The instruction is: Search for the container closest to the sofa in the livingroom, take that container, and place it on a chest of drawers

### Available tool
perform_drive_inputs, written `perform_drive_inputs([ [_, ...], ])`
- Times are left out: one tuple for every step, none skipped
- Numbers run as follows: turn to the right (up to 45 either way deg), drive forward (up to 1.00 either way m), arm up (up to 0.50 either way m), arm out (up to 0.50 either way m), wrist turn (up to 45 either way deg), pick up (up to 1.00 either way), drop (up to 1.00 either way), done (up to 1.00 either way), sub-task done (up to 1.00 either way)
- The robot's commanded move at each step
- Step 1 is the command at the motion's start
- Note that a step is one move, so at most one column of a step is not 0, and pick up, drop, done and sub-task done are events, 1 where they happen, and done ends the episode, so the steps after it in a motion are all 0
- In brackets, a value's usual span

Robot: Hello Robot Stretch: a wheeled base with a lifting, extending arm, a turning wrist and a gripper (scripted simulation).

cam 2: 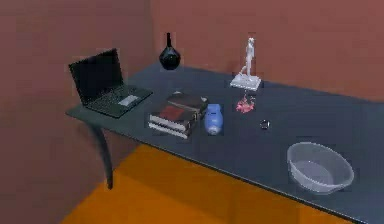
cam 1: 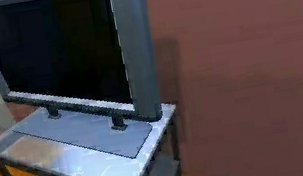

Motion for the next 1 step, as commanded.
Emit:
perform_drive_inputs([
  [36.0, 0.00, 0.00, 0.00, 0.0, 0.00, 0.00, 0.00, 0.00],
])
